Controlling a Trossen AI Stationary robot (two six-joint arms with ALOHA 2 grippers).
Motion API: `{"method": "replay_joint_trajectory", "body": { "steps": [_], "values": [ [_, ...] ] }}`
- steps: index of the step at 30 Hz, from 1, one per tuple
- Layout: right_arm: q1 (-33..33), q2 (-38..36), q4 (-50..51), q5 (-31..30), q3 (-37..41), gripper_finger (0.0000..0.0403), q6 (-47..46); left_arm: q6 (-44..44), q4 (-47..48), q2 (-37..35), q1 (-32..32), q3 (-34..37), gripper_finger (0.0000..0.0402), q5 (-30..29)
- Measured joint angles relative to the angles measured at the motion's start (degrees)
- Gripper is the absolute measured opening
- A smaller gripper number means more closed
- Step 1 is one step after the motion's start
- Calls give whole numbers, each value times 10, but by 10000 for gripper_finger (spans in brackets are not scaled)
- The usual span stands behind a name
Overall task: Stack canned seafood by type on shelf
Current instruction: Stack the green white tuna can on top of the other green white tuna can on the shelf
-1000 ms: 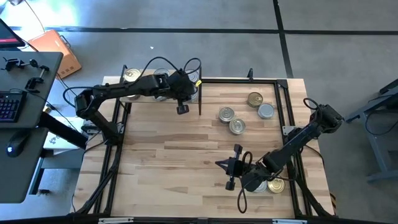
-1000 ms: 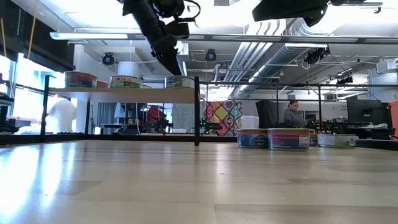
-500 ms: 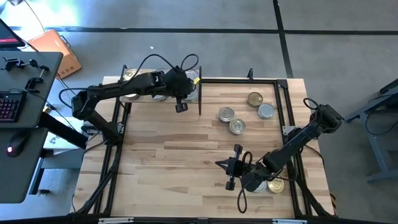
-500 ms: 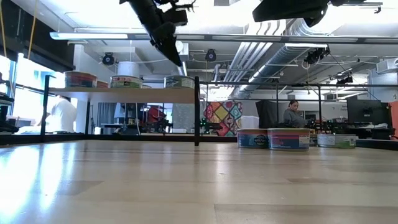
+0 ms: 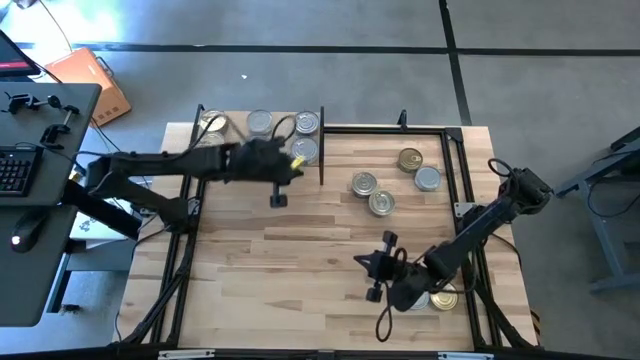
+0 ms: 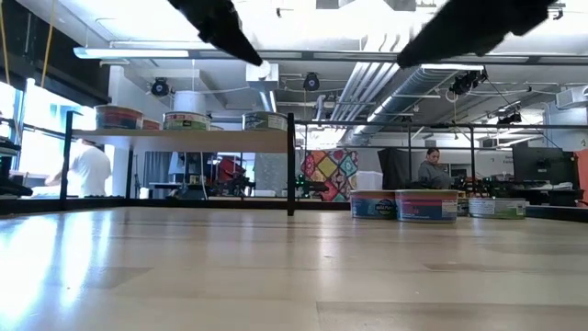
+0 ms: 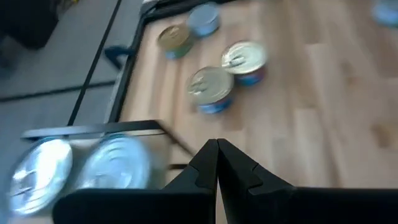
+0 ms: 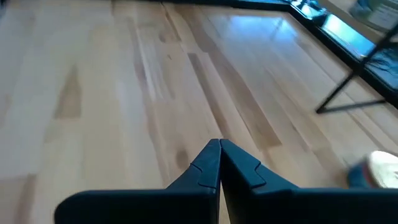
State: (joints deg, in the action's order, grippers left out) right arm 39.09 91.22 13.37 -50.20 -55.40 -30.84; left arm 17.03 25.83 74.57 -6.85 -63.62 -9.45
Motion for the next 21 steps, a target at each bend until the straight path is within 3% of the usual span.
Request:
{"method": "replay_joint_trajectory", "body": {
  "steps": [7, 14, 18, 21],
  "values": [
    [14, 0, 113, -36, 0, 0, -93, -20, -167, -63, 123, 138, 0, -34],
    [24, 0, 283, -57, 0, 0, -262, -39, -360, -49, 280, 227, 0, -100],
    [31, 0, 400, -28, 0, 2, -379, -28, -422, -16, 334, 246, 0, -142],
    [41, -5, 453, 27, 0, 13, -431, -25, -443, 17, 351, 247, 0, -148]
  ]
}}
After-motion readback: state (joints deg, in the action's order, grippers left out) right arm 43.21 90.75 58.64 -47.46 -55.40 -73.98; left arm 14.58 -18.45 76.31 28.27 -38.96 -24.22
